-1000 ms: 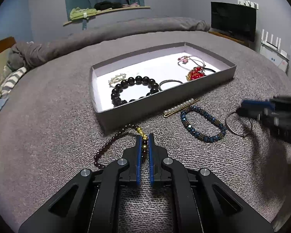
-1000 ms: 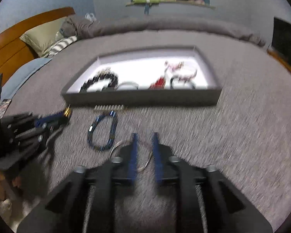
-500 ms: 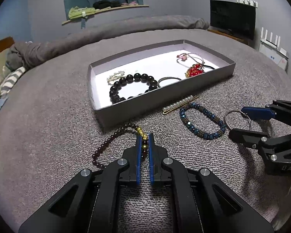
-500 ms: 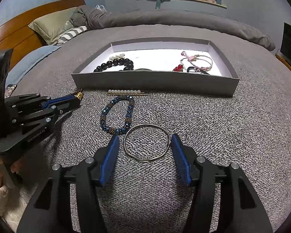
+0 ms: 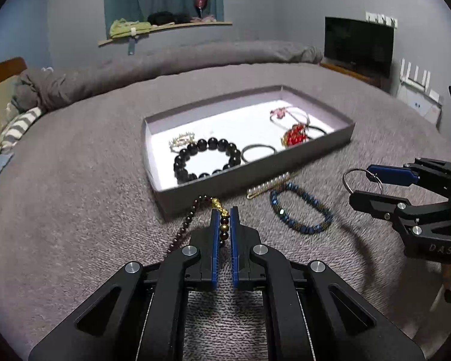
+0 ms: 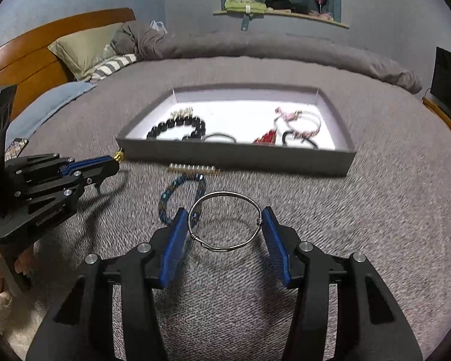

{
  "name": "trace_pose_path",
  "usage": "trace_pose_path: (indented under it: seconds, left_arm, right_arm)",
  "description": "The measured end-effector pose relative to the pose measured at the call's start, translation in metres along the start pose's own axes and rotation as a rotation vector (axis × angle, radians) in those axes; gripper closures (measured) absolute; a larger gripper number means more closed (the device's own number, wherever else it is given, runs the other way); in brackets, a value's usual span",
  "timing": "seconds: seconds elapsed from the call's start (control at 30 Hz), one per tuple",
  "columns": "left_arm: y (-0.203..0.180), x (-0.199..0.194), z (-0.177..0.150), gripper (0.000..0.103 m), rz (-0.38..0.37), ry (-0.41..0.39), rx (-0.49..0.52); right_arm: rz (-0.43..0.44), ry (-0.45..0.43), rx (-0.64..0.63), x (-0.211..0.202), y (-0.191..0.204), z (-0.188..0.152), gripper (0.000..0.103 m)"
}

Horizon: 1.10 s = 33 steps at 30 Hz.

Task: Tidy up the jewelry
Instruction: 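Carry both held pieces over the white box and open both tools to release them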

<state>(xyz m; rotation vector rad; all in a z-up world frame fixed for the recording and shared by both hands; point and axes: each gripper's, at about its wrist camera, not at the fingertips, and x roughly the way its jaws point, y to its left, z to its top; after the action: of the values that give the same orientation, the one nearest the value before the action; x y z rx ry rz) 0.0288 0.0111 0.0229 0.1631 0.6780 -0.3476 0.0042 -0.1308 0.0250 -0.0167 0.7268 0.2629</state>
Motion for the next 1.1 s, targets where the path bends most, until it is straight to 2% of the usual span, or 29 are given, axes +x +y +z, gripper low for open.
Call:
trace_pose_path:
  seconds: [0.17,0.37,0.67,0.83,0.93,1.1]
  left_arm:
    - [0.000,-0.006,0.019,0.096,0.012,-0.027,0.012]
    - [0.000,0.006,0.051,0.096,0.023,-0.044,0.055]
    - [0.012,0.060,0.124,0.096,0.045,-0.023,0.071]
    - [0.011,0.106,0.149,0.096,0.050,0.039,0.079]
    - [0.008,0.134,0.154,0.098,0.081,0.078,0.107]
    - [0.008,0.168,0.153,0.098,0.061,0.159,0.088]
  right_arm:
    - [-0.009,-0.037,0.012,0.001,-0.012,0.024,0.052]
    - [-0.005,-0.031,0.023,0.020,-0.026,0.055,0.052]
    - [-0.049,-0.052,0.072,0.069,-0.058,0.107,0.052]
    - [-0.048,0.005,0.078,0.103,-0.072,0.124,0.052]
    - [-0.067,0.030,0.082,0.118,-0.080,0.130,0.052]
    - [-0.078,0.077,0.106,0.136,-0.094,0.136,0.052]
